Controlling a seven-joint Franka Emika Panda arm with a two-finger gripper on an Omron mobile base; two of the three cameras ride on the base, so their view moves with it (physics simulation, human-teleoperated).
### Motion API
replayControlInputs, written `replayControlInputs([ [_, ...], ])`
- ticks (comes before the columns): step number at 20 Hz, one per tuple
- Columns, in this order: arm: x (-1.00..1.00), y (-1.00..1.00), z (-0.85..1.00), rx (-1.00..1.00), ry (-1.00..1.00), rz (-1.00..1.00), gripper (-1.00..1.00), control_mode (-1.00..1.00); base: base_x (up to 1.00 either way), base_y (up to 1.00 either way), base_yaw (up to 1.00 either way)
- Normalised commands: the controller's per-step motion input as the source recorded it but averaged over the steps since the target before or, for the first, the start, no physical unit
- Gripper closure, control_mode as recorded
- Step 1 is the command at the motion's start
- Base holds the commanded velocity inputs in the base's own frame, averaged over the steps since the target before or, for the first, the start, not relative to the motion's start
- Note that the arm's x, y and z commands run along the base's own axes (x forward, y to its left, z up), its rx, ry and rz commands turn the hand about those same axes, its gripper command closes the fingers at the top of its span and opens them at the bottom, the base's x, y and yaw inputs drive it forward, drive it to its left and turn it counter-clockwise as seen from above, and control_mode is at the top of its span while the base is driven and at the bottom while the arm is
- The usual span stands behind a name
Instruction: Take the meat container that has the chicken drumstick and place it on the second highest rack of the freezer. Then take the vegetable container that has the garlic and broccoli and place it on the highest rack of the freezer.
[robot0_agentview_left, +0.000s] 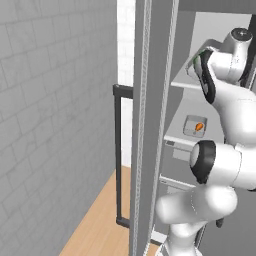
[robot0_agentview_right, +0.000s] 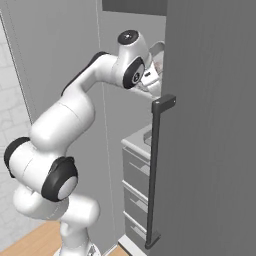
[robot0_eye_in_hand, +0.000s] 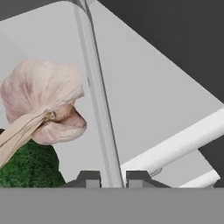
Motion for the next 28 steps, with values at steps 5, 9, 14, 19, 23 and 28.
replayControlInputs([
  [5,0.48,-0.22,-0.22,0.00,0.06,-0.01,1.00,-1.00,0.00,0.00,0.00],
  [9,0.31,0.00,-0.49,0.00,0.00,0.00,-1.00,-1.00,0.00,0.00,0.00],
  [14,0.00,0.00,-0.26,0.02,-0.22,0.00,-1.00,-1.00,0.00,0.00,0.00],
  [19,-0.55,0.22,0.09,0.00,-0.43,0.00,-1.00,-1.00,0.00,0.00,0.00],
  [23,-0.88,0.58,0.01,0.00,-0.12,0.00,-1.00,-1.00,0.00,0.00,0.00],
  [28,-0.92,0.84,0.04,0.00,0.00,-0.04,-1.00,-1.00,0.00,0.00,0.00],
])
